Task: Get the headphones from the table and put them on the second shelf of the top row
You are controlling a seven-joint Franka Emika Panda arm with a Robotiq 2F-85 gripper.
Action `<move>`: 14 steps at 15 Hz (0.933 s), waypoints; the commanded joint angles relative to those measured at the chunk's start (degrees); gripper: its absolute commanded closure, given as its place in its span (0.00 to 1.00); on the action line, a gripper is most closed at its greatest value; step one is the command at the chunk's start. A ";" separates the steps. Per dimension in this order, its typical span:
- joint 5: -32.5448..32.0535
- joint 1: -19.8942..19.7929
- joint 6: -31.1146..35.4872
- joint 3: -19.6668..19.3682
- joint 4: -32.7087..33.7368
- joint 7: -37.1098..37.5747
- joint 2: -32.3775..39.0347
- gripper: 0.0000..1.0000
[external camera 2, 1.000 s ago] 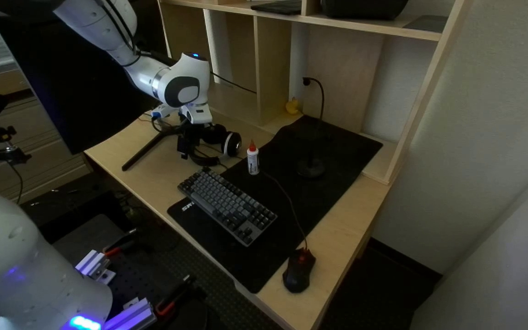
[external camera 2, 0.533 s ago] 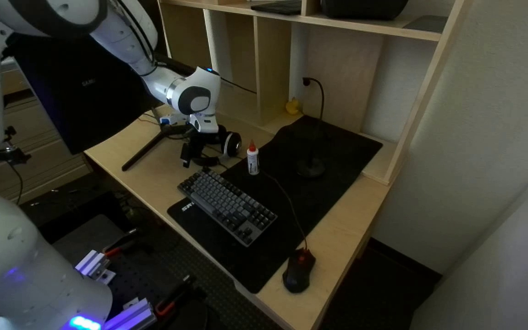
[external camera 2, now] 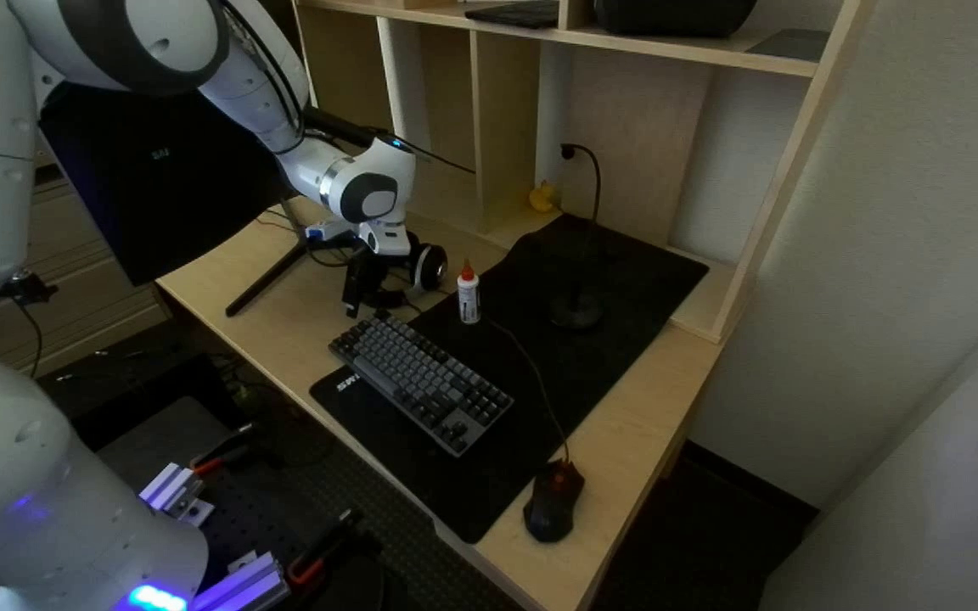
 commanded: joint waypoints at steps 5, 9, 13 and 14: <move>-0.02 1.20 2.04 -1.08 -0.92 1.25 -0.08 0.76; -1.38 2.07 3.01 -2.08 -2.31 4.33 -1.84 0.94; -5.03 2.15 -2.57 -2.58 -9.77 3.80 -13.83 0.96; -6.34 2.08 -4.62 -2.53 -10.55 3.52 -15.95 0.97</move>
